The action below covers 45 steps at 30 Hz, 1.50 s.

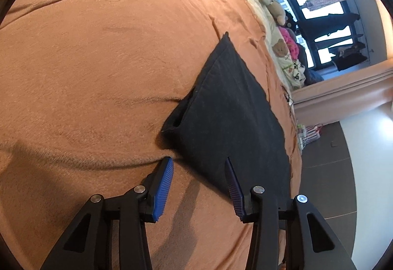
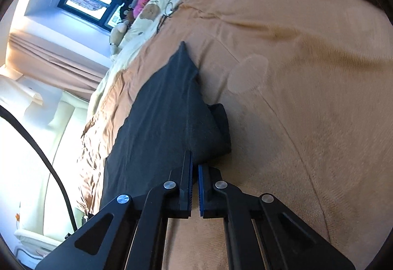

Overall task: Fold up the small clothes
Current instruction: 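Roll the right tool and close the right gripper on the rectangle's edge, then close the left gripper on the same edge beside the right gripper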

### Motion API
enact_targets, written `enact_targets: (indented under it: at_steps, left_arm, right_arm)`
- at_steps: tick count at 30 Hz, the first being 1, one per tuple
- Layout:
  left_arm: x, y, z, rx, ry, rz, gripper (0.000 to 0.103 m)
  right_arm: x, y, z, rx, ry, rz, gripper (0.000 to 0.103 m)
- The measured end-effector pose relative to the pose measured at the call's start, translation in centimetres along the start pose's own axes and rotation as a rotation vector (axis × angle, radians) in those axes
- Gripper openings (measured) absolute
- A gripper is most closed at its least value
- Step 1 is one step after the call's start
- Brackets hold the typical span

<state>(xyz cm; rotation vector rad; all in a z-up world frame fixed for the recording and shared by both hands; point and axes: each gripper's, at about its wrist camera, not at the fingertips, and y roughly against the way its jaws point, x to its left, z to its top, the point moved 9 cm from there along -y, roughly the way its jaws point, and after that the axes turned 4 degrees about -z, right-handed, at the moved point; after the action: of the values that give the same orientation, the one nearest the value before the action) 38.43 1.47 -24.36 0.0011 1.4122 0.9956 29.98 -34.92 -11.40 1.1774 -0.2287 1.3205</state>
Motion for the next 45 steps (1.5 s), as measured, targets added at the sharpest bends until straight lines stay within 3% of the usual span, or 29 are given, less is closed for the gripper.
enact_targets:
  at_steps: [8, 23, 27, 31, 35, 39, 45]
  left_arm:
    - [-0.2, -0.3, 0.2, 0.013, 0.018, -0.038, 0.046]
    - [0.1, -2.4, 2.0, -0.025, 0.013, 0.0, 0.044]
    - [0.1, -2.6, 1.6, -0.026, 0.005, 0.028, 0.038]
    - [0.9, -3.0, 2.1, -0.038, 0.024, 0.05, 0.02]
    - [0.8, -3.1, 2.5, -0.048, 0.011, 0.079, 0.008]
    - [0.0, -2.4, 2.9, -0.068, -0.013, 0.097, 0.005]
    - [-3.1, -0.3, 3.9, -0.095, -0.053, 0.077, 0.004]
  right_arm:
    - [-0.7, -0.6, -0.5, 0.021, -0.012, -0.01, 0.0]
    - [-1.4, -1.5, -0.2, 0.063, -0.042, -0.016, 0.001]
    - [-2.0, -2.6, -0.9, 0.106, -0.068, -0.011, 0.002]
    - [-2.1, -2.9, -0.5, 0.102, -0.091, 0.006, 0.002]
    - [-1.9, -3.5, 0.1, 0.099, -0.092, 0.019, 0.002]
    - [-1.1, -3.0, 0.8, 0.073, -0.049, -0.006, 0.001]
    - [1.2, 0.1, 1.5, 0.016, 0.001, 0.04, 0.0]
